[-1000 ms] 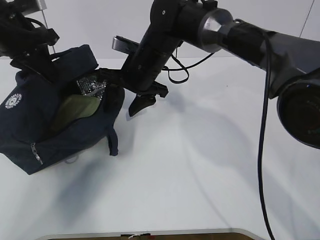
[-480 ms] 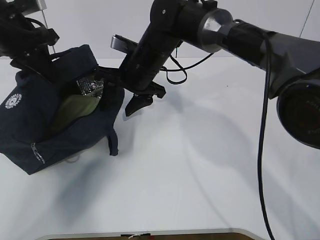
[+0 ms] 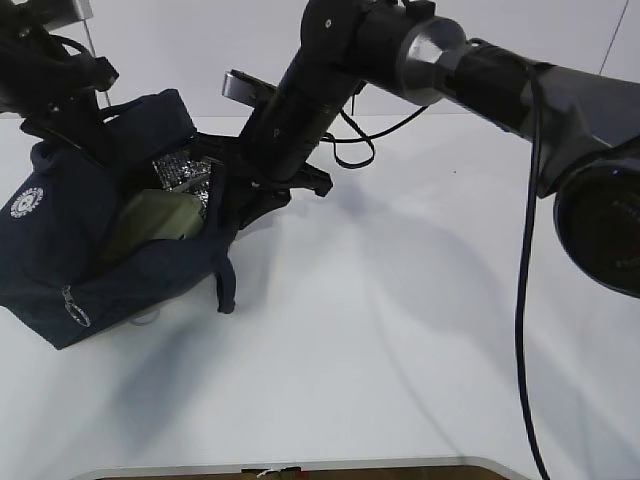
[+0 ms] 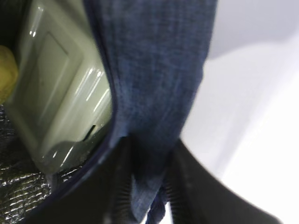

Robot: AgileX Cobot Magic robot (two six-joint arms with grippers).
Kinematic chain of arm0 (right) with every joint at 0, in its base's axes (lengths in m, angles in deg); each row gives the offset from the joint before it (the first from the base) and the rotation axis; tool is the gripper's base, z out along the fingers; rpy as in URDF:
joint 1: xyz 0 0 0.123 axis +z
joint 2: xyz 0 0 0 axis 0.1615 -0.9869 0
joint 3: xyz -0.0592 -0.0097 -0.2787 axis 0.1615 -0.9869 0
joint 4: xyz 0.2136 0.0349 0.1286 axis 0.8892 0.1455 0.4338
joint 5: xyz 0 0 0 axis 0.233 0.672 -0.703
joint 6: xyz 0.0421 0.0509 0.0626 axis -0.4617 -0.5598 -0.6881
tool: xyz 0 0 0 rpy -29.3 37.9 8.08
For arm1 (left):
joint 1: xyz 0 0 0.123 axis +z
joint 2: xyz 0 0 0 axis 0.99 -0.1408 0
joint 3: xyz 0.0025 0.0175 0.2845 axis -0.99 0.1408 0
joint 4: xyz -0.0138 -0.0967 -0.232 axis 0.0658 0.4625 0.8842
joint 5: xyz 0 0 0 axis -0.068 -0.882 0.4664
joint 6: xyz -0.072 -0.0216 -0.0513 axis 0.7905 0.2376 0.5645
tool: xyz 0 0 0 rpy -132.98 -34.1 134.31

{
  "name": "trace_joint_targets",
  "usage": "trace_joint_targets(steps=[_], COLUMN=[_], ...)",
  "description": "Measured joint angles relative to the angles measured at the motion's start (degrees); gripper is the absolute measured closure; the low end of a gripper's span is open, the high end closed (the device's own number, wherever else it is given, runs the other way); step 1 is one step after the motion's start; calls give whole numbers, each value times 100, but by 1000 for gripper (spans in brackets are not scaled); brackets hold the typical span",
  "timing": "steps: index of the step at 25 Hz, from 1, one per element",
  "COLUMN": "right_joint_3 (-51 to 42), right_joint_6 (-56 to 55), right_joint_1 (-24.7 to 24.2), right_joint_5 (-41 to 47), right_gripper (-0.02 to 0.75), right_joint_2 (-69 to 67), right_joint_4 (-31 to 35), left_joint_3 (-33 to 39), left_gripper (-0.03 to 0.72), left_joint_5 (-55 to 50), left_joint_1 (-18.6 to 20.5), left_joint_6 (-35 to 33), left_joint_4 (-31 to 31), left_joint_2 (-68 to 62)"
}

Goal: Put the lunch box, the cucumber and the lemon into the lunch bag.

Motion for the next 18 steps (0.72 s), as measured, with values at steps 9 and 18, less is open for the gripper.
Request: trace_joint_targets(steps=[9, 18], right_joint_3=[0, 0], right_joint_6=[124, 501], right_joint_1=[0, 20], right_joint_5=[0, 47], right_gripper=[722, 724], right_joint_2=[0, 204], right_joint_4=[-173, -1274], left_joint_3=[0, 0], left_gripper=[703, 703], left_joint_5=[0, 13], left_joint_1=[0, 0], left_joint_6=[0, 0], left_joint_4=[34, 763], left_joint_2=[0, 0])
